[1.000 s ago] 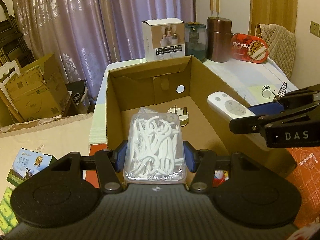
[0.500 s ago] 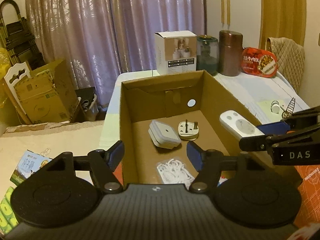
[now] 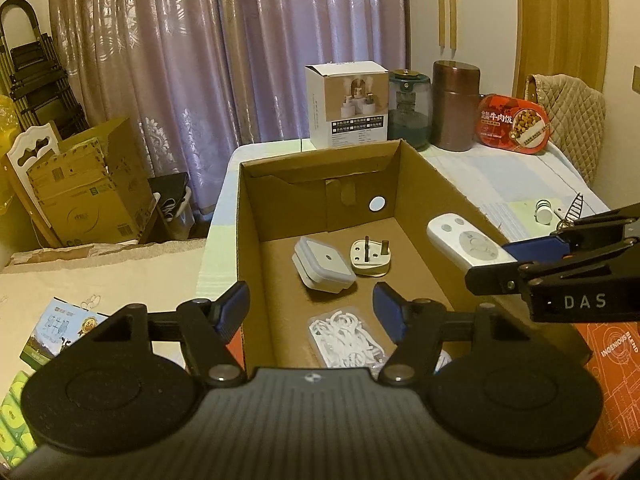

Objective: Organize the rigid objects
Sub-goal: 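Open the left gripper to drop the floss box while the right drops the remote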

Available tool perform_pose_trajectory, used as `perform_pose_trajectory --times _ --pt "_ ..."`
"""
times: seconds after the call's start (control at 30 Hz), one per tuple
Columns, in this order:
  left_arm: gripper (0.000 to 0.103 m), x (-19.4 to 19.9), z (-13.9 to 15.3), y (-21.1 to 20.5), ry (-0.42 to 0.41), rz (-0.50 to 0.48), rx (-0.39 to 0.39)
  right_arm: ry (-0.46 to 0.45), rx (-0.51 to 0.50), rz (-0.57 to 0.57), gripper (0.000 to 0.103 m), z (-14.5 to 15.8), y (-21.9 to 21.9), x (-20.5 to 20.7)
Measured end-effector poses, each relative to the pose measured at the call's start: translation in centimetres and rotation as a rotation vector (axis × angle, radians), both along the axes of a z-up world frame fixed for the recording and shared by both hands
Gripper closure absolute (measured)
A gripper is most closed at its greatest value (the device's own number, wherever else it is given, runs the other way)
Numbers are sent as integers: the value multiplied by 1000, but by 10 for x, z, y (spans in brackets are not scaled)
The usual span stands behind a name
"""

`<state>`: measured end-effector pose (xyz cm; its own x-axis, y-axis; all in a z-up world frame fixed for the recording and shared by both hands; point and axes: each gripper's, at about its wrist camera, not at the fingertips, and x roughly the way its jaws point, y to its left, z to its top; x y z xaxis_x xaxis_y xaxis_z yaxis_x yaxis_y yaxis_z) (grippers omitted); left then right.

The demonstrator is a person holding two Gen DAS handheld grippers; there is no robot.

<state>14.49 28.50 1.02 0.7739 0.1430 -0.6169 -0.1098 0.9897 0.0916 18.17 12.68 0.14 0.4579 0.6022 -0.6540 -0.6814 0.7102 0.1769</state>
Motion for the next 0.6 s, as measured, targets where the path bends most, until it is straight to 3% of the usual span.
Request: perform_pose_trajectory --times 0.4,0.53,0.6 --pt "39 0 -2 2 3 -1 -5 1 42 -15 65 1 -6 4" --pt "39 -2 0 2 -4 5 -9 -23 77 -27 49 11 -14 3" --pt "39 -4 2 1 -10 8 -17 -28 86 -39 47 16 -19 2"
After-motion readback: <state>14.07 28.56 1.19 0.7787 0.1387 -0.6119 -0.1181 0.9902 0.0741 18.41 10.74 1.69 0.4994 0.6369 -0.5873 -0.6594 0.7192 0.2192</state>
